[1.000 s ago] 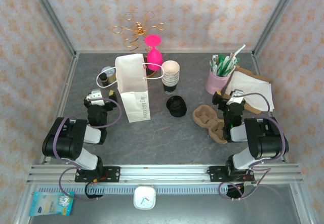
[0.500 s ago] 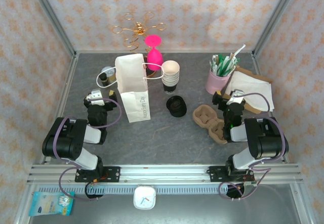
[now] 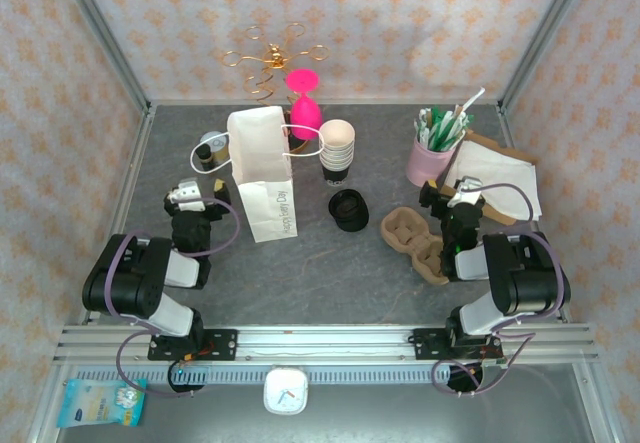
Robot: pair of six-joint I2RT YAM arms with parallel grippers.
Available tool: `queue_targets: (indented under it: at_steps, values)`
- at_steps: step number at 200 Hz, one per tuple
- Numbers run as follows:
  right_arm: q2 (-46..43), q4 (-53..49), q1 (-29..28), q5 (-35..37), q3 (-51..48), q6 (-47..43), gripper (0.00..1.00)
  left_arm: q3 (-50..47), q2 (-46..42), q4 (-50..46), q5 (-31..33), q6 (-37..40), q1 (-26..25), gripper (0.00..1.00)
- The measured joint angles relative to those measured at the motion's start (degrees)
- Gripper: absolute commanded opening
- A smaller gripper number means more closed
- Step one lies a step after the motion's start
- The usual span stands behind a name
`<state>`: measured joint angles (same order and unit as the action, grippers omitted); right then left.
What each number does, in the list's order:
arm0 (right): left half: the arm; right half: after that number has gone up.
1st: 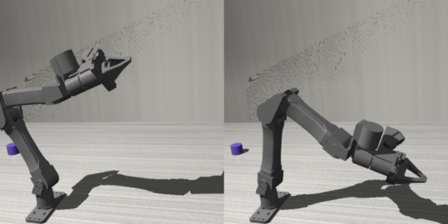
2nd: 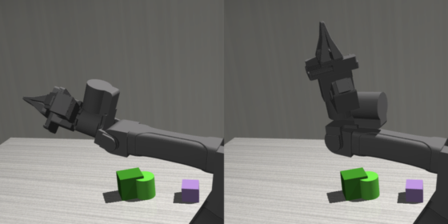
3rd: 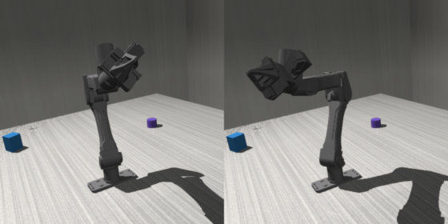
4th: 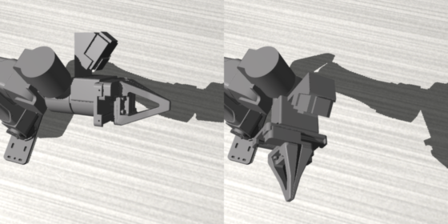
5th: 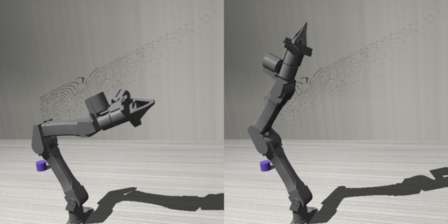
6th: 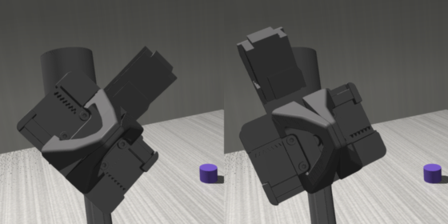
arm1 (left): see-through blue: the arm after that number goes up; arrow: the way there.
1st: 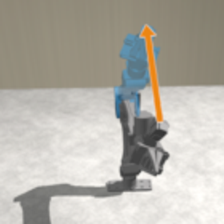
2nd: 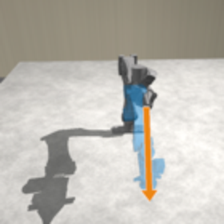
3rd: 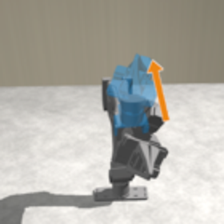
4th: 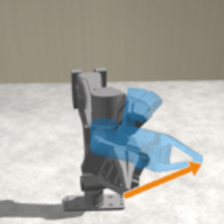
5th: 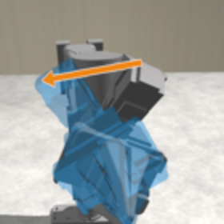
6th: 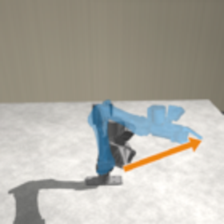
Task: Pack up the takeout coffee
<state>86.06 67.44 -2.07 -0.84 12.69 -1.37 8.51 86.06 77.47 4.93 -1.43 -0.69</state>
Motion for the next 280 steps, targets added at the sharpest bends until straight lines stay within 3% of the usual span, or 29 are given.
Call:
queue_targets:
  at_steps: [34,86,151,178,228,280]
  values:
    - [-5.40,-2.08,0.00,1.81,0.07,0.26,1.00,-2.86,-6.75,0.04,0.04,-0.11,0.00,0.99]
    - [-21.94,-12.96,0.00,3.32,0.70,3.02,1.00,-2.05,-24.98,-15.26,-0.02,-2.67,0.00,0.99]
    - [-36.68,-40.00,0.00,0.31,7.28,22.29,1.00,1.20,-47.56,-37.55,-0.61,-20.55,0.11,0.99]
    - [-37.27,-50.71,-0.02,-3.30,10.23,26.36,1.00,4.52,-51.71,-49.22,-2.67,-28.30,0.11,0.99]
    - [-35.87,-67.54,-2.84,-6.71,21.73,28.83,0.98,16.09,-57.35,-72.83,-8.31,-31.74,-0.74,0.99]
    - [-26.51,-82.97,-12.87,-6.49,37.31,29.94,0.94,23.74,-58.58,-88.11,-11.21,-33.33,-5.57,0.99]
